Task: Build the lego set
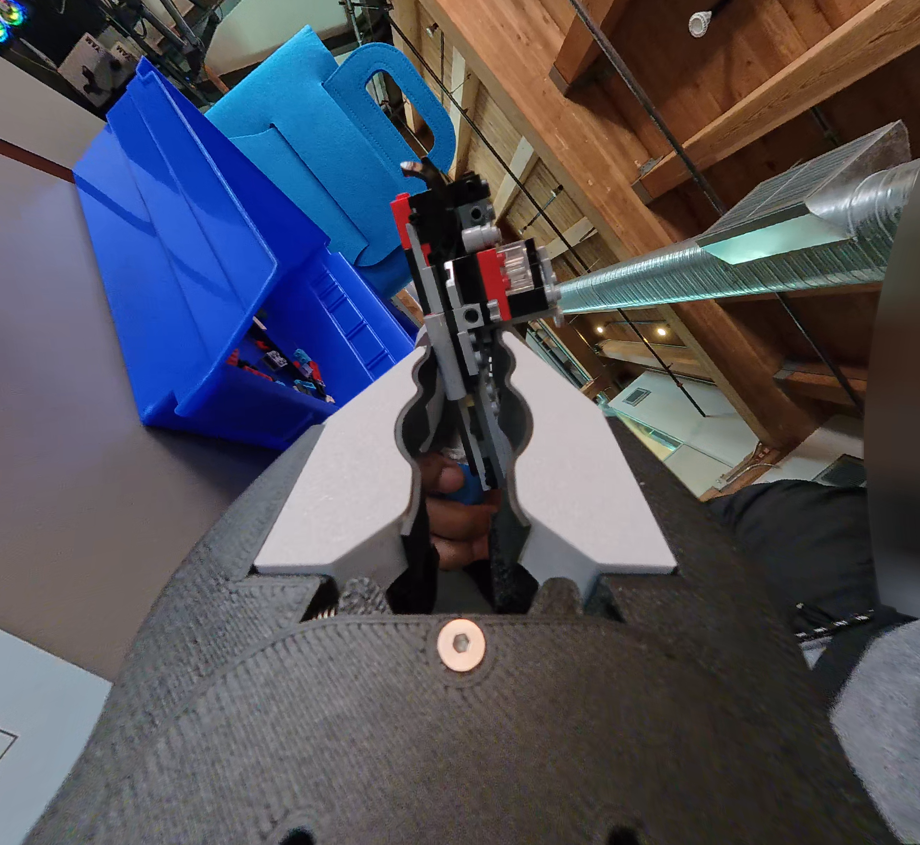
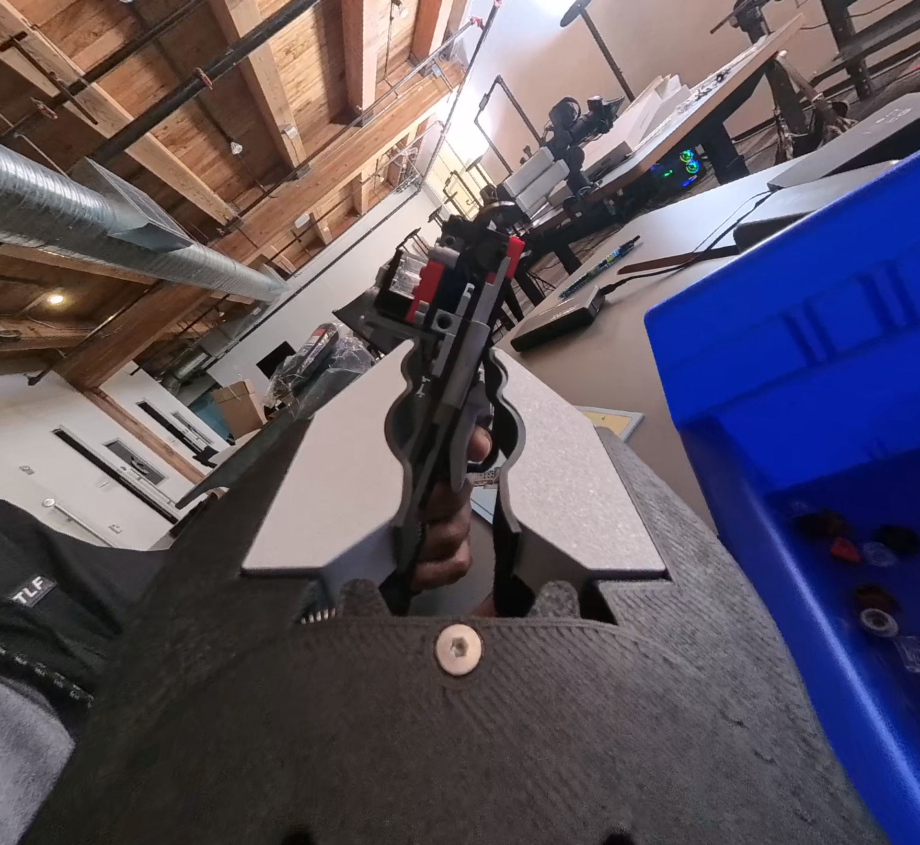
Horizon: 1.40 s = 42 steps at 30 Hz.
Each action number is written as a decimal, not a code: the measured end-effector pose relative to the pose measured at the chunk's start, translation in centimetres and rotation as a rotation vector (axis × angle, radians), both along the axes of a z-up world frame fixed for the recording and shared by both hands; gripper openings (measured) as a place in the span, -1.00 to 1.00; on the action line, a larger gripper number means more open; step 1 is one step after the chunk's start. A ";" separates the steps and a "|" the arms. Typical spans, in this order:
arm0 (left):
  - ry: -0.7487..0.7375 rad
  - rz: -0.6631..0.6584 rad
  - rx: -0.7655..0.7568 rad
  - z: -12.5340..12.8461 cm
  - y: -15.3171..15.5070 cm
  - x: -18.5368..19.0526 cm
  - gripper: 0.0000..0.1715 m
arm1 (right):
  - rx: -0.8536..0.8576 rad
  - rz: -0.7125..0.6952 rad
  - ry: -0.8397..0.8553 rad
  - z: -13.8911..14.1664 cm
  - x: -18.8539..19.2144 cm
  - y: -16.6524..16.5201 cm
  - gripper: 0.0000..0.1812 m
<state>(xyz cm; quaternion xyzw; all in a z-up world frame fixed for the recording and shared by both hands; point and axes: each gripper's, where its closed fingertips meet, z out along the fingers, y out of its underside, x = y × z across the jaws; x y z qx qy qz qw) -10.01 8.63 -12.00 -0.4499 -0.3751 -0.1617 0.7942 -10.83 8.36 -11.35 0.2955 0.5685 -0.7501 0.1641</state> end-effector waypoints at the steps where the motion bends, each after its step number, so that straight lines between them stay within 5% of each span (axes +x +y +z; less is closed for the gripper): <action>1: 0.001 0.001 -0.005 0.0 0.0 0.0 -0.73 | 0.003 0.000 0.001 0.0 0.0 0.0 -0.72; 15: 0.018 0.009 -0.039 0.0 0.0 0.0 -0.73 | -0.009 0.041 -0.002 0.0 0.1 0.1 -0.70; 21: 0.075 0.078 -0.158 -0.4 -0.2 -0.4 -0.73 | -0.026 0.105 0.044 1.0 1.3 -0.5 -0.23; 26: 0.120 0.067 -0.201 -0.3 0.4 0.0 -0.72 | -0.041 0.083 0.038 1.0 0.9 -0.1 -0.40; 42: 0.174 0.092 -0.290 -0.4 0.5 0.1 -0.72 | -0.069 0.085 0.039 0.8 1.0 0.0 -0.40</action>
